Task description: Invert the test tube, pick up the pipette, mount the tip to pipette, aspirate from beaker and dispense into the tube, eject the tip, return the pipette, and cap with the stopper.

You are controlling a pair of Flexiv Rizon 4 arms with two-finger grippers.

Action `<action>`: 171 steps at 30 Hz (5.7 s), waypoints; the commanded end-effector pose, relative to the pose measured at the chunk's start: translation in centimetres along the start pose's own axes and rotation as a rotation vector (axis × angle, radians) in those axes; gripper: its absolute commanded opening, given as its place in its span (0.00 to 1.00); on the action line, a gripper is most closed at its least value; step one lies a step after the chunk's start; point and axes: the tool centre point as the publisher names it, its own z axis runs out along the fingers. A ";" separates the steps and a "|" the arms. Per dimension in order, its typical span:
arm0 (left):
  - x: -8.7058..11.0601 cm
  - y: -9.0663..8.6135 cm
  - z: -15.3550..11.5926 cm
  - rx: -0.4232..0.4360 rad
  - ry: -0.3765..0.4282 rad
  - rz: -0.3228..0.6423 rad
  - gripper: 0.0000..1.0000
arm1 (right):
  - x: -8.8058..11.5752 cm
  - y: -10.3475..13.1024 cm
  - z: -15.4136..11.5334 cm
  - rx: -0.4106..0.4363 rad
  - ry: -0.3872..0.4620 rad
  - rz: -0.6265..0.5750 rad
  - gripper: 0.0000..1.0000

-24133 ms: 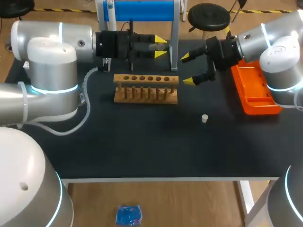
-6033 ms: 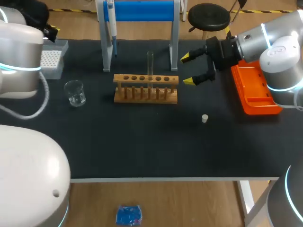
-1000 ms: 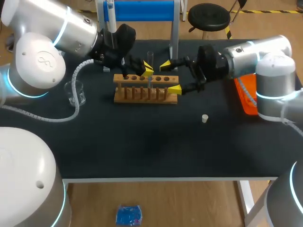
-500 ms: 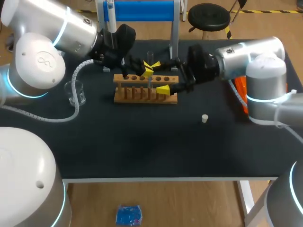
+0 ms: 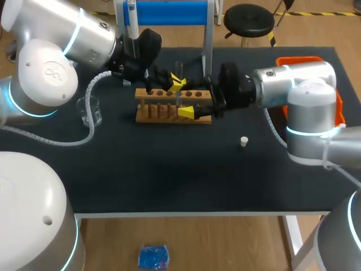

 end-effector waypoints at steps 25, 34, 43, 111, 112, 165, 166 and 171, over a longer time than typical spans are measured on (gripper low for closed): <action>0.0 0.0 -0.1 -0.002 0.001 -0.001 0.00 | -0.7 0.0 0.3 -0.024 -0.044 0.000 0.28; 0.0 0.0 -0.1 -0.002 0.001 -0.001 0.00 | -0.9 -0.1 0.3 -0.017 -0.053 0.005 0.00; 0.0 0.0 -0.1 -0.002 0.001 -0.001 1.00 | -1.0 -0.1 0.1 -0.016 -0.059 0.001 0.00; -1.3 0.9 -1.3 -0.040 -0.041 -0.041 1.00 | -0.7 -2.4 -17.4 0.048 -0.131 -0.047 0.00; -2.1 1.5 -2.1 -0.045 -0.060 -0.053 1.00 | -0.7 -2.4 -17.4 0.048 -0.131 -0.047 0.00; -27.9 5.9 -7.4 -0.129 -0.686 -0.482 1.00 | -0.7 -2.4 -17.4 0.048 -0.131 -0.047 0.00; -28.4 5.8 -7.1 -0.140 -0.710 -0.478 1.00 | -0.7 -2.4 -17.4 0.048 -0.131 -0.047 0.00; -29.6 5.6 -6.1 -0.125 -0.812 -0.509 1.00 | -0.7 -2.4 -17.4 0.048 -0.131 -0.047 0.00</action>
